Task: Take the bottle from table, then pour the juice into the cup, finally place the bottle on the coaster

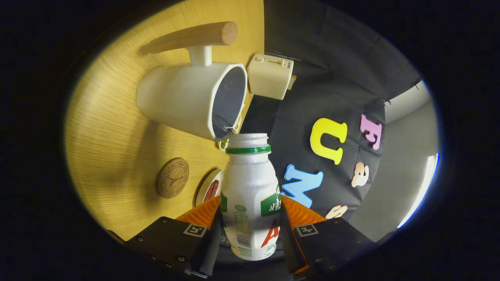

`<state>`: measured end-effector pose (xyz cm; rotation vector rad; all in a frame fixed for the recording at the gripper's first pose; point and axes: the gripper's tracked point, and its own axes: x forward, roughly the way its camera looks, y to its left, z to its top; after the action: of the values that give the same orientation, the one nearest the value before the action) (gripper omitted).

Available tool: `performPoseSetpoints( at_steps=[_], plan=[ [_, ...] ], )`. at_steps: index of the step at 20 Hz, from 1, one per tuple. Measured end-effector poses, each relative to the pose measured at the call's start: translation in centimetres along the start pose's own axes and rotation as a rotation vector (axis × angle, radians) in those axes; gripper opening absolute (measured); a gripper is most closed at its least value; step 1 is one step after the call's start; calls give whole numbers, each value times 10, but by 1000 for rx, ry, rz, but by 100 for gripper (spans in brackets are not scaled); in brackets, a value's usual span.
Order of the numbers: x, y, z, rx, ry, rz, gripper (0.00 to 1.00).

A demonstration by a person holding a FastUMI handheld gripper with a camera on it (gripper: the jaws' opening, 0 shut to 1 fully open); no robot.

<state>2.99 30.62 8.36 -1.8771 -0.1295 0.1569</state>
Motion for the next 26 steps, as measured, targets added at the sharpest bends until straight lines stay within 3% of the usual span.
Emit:
performPoseSetpoints(
  at_steps=[26],
  plan=[
    [-3,-15,7,-225,15,-18,67]
  ],
)
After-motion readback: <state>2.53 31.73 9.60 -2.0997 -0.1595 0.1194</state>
